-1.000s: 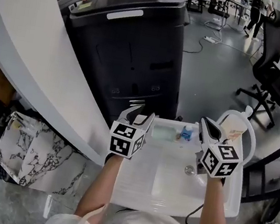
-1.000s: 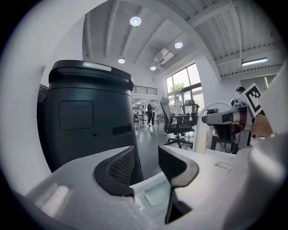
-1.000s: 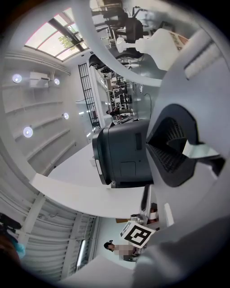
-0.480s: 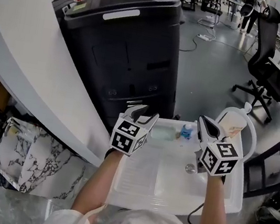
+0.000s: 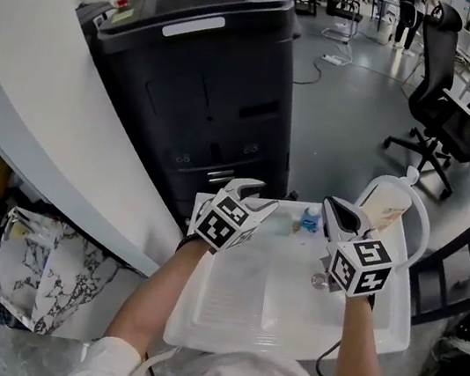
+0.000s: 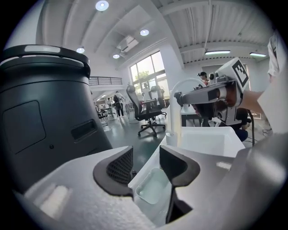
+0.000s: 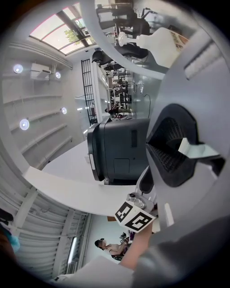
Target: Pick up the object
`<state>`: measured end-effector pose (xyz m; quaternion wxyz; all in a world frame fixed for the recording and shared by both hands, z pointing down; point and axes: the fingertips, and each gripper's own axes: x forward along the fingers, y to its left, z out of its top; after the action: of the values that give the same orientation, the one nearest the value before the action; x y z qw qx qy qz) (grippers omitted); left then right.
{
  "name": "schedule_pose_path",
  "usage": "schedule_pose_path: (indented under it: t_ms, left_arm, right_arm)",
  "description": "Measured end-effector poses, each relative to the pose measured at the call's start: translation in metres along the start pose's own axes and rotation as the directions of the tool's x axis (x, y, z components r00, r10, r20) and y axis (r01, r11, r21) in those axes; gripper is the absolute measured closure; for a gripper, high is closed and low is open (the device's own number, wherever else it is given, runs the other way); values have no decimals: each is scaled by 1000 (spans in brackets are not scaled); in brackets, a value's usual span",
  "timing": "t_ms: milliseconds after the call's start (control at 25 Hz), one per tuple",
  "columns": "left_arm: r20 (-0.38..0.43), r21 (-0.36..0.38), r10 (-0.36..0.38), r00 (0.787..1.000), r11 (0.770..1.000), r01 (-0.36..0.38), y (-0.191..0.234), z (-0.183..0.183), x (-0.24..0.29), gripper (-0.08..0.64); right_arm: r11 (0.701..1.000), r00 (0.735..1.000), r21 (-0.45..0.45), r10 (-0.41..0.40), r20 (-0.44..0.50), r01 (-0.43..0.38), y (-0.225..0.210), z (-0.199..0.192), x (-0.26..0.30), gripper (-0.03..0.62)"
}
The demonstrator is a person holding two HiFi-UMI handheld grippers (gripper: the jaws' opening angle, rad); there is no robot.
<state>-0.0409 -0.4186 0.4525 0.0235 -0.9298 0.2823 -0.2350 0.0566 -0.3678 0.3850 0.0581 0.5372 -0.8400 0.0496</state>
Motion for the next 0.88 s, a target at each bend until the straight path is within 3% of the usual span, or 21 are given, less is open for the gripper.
schedule_pose_path:
  t_ms: [360,880]
  left_arm:
    - [-117,144,-145,982,976,162,-24,-22,34,367]
    - [-309,237,-279,909,903,358,-46,-77,70,367]
  right_arm:
    - [999,999,-4,-33,-13,33,-2,-4,-2,589]
    - [997,997,8,-76,-34,76,-9,-15,-3,589]
